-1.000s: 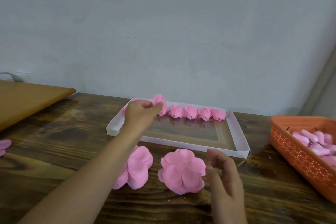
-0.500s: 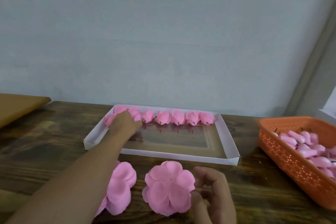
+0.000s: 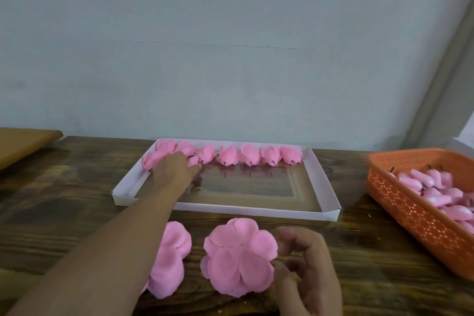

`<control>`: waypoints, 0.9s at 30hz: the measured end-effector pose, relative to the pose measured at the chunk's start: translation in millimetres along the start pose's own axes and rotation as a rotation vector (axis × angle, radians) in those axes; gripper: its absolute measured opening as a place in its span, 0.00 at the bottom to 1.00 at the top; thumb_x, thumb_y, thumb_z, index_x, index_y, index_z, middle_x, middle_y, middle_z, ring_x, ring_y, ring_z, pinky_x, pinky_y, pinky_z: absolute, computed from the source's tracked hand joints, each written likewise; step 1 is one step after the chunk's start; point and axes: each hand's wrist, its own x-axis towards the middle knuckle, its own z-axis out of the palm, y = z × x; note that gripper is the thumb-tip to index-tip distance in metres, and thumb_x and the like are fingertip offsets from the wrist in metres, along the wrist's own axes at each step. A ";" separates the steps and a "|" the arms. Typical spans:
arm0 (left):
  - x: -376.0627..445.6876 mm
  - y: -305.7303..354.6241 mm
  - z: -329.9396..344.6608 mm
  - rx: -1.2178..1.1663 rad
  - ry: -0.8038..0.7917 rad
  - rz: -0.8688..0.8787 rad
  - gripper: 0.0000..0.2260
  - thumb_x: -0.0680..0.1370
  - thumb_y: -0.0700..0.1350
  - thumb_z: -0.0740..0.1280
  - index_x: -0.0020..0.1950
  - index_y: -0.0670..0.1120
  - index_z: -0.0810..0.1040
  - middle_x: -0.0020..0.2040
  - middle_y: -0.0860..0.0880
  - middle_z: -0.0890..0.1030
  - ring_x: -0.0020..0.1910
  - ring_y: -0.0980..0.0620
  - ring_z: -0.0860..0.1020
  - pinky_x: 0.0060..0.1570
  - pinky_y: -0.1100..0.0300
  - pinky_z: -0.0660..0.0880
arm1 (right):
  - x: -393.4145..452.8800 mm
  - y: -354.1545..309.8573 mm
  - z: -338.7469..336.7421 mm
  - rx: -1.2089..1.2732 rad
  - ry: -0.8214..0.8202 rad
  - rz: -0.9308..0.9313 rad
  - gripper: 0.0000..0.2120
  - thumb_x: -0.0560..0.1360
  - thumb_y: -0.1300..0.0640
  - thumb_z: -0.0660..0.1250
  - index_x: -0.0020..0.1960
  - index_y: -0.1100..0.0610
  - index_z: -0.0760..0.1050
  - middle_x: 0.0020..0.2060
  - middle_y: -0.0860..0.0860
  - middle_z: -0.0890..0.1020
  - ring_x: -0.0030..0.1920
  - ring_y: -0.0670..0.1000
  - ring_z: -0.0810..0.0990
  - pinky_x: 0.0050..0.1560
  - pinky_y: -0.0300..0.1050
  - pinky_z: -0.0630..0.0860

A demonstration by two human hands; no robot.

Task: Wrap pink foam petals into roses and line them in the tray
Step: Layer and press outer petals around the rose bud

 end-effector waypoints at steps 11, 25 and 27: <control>-13.5 0.1 -45.7 -0.263 0.120 -0.081 0.14 0.82 0.54 0.60 0.54 0.44 0.76 0.52 0.43 0.82 0.48 0.42 0.78 0.44 0.55 0.70 | -2.9 -4.3 2.0 0.048 0.023 0.019 0.25 0.61 0.66 0.61 0.47 0.38 0.76 0.42 0.45 0.78 0.39 0.46 0.78 0.33 0.32 0.74; -209.8 38.8 -54.6 -0.513 0.193 0.415 0.07 0.79 0.50 0.60 0.50 0.55 0.77 0.44 0.60 0.79 0.44 0.60 0.74 0.45 0.72 0.69 | -0.4 -3.5 -5.2 0.029 0.012 0.034 0.19 0.67 0.63 0.61 0.48 0.39 0.75 0.41 0.47 0.78 0.39 0.51 0.77 0.34 0.45 0.75; -221.2 35.5 -47.6 -0.528 0.228 0.502 0.07 0.79 0.49 0.58 0.53 0.56 0.75 0.49 0.62 0.77 0.49 0.61 0.73 0.53 0.72 0.66 | 1.9 -2.5 -6.0 0.035 0.022 0.044 0.18 0.67 0.62 0.61 0.47 0.41 0.75 0.42 0.45 0.78 0.39 0.50 0.77 0.34 0.42 0.75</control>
